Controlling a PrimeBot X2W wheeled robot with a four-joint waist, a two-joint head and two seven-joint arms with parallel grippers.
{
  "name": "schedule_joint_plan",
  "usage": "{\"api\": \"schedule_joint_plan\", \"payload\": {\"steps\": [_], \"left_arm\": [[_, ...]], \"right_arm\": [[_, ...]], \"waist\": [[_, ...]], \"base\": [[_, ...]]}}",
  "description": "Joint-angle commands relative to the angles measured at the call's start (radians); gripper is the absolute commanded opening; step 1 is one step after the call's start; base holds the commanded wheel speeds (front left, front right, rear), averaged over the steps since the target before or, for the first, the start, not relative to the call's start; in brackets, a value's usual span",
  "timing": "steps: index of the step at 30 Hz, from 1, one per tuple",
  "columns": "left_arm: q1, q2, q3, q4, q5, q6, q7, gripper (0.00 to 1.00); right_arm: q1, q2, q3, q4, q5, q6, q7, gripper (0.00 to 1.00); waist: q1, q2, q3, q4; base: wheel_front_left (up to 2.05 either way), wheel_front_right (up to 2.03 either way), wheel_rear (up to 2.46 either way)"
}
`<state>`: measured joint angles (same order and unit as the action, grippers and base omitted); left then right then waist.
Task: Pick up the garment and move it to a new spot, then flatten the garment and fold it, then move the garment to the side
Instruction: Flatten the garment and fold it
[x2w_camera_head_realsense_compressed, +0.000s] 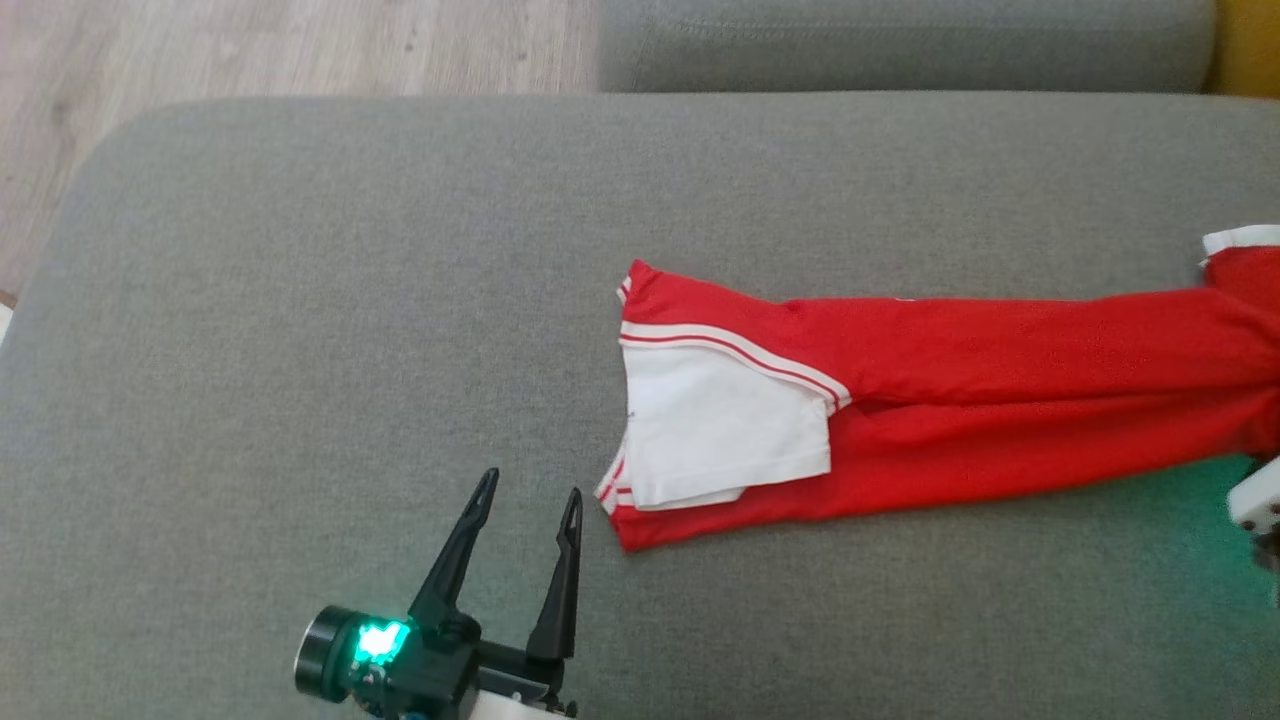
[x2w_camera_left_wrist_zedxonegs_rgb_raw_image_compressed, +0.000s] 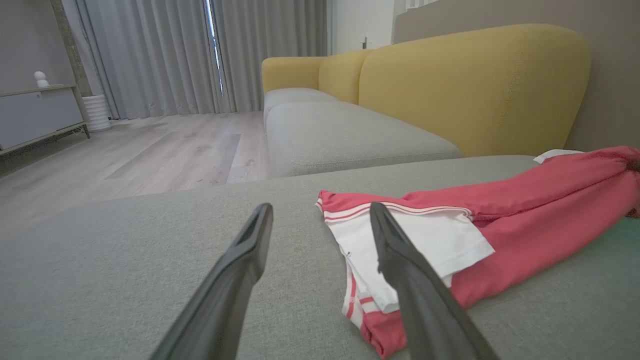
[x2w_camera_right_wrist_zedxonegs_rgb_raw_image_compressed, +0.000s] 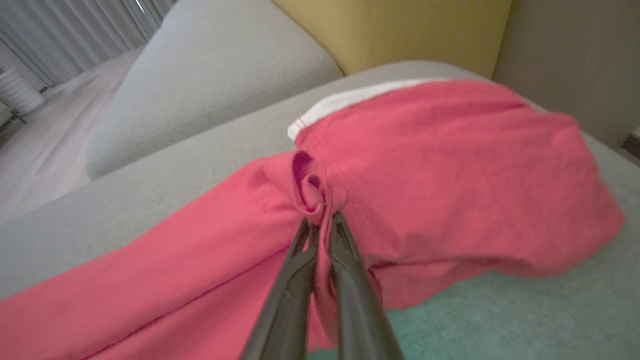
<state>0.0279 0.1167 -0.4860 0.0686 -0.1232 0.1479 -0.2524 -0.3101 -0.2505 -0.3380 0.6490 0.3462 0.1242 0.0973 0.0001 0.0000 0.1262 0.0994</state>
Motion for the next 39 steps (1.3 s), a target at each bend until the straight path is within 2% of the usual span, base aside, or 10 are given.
{"api": "schedule_joint_plan", "payload": {"steps": [1,7,11,15,16,21,36,37,38,39], "left_arm": [[-0.007,-0.012,0.035,-0.023,0.006,-0.006,-0.009,1.00],[0.002,-0.021,0.040,-0.017,0.012,-0.021,-0.009,1.00],[0.002,-0.025,0.041,-0.012,0.018,-0.032,-0.009,1.00],[0.002,-0.029,0.045,-0.002,0.021,-0.039,-0.009,1.00],[0.000,-0.032,0.045,0.001,0.021,-0.043,-0.009,1.00],[0.000,-0.041,0.041,0.012,0.020,-0.052,-0.009,1.00],[0.003,-0.056,0.054,0.016,0.023,-0.060,-0.009,1.00],[0.002,-0.056,0.054,0.016,0.023,-0.061,-0.009,1.00],[0.001,-0.057,0.055,0.017,0.024,-0.060,-0.009,1.00],[0.001,-0.058,0.056,0.018,0.024,-0.060,-0.009,1.00]], "right_arm": [[0.011,-0.033,0.018,-0.072,0.022,0.007,0.009,0.00],[0.029,0.008,0.084,-0.285,0.089,0.007,0.052,0.00],[0.018,0.065,0.178,-0.411,0.102,0.007,0.080,0.00],[-0.009,0.128,0.301,-0.470,0.113,0.007,0.111,0.00],[-0.019,0.151,0.366,-0.475,0.120,0.007,0.123,0.00],[-0.027,0.184,0.497,-0.448,0.139,0.007,0.135,0.00],[-0.007,0.200,0.716,-0.368,0.189,0.007,0.143,0.00],[-0.009,0.200,0.731,-0.363,0.196,0.007,0.141,0.16],[-0.010,0.200,0.745,-0.359,0.203,0.007,0.137,0.45],[-0.012,0.200,0.756,-0.355,0.210,0.007,0.131,1.00]], "waist": [[-0.0001,0.0000,-0.016,-0.006],[-0.0001,0.0000,-0.031,0.011],[-0.0001,0.0000,-0.031,0.045],[-0.0001,0.0000,-0.036,0.084],[-0.0001,0.0000,-0.039,0.104],[-0.0001,0.0000,-0.043,0.156],[-0.0001,0.0000,-0.015,0.219],[-0.0001,0.0000,-0.013,0.218],[-0.0001,0.0000,-0.012,0.216],[-0.0001,0.0000,-0.011,0.212]], "base": [[0.00,0.00,0.00],[0.00,0.00,0.00],[0.00,0.00,0.00],[0.00,0.00,0.00],[0.00,0.00,0.00],[0.00,0.00,0.00],[0.00,0.00,0.00],[0.00,0.00,0.00],[0.00,0.00,0.00],[0.00,0.00,0.00]]}}
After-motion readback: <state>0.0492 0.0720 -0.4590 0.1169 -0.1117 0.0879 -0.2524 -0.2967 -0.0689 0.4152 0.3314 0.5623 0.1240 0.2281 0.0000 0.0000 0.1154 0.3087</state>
